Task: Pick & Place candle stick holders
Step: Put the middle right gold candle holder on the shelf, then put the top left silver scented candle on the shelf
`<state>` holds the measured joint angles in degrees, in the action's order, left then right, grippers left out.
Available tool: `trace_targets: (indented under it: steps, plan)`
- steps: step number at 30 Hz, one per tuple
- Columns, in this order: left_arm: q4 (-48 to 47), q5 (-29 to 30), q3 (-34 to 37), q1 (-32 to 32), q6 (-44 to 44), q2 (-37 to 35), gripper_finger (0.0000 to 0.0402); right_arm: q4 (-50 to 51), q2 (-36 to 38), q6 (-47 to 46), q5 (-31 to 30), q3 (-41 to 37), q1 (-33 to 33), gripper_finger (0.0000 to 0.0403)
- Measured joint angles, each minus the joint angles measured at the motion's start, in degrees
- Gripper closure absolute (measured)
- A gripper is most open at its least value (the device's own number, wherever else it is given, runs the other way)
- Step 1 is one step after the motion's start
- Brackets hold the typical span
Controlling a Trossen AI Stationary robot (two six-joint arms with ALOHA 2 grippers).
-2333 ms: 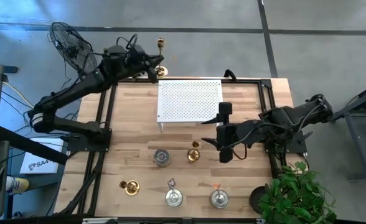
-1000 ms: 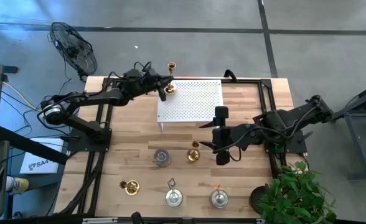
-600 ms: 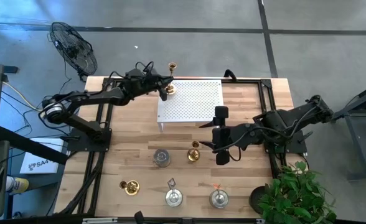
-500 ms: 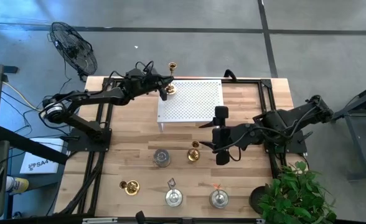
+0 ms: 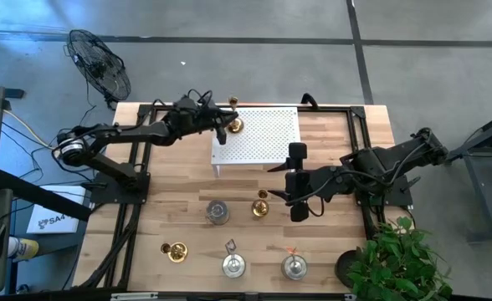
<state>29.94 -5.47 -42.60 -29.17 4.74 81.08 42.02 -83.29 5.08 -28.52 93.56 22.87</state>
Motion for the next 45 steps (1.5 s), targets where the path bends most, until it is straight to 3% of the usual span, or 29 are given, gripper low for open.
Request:
trace_targets:
  steps: [7, 15, 31, 40, 45]
  plan:
    - [-0.8, -0.1, 0.0, 0.0, -0.4, 0.0, 0.0379, 0.0, 0.0, -0.1, 0.6, 0.0, 0.0, 0.0171]
    - [-2.8, -0.1, 0.6, 0.0, 0.1, -0.9, 0.0363, 0.0, 0.0, -0.1, 0.5, 0.0, 0.0, 0.0171]
    - [-5.2, 0.4, 0.3, 0.0, 0.0, -6.7, 0.0360, 0.1, 0.0, -0.2, 0.4, 0.0, 0.0, 0.0171]
    - [-10.8, 0.5, 0.2, 0.0, -0.2, -9.7, 0.0359, 0.1, 0.0, -0.2, 0.0, 0.0, 0.0, 0.0172]
    - [-15.7, 0.5, 0.2, 0.0, 0.1, -15.3, 0.0359, 0.1, 0.0, -0.2, 0.1, 0.0, 0.0, 0.0172]
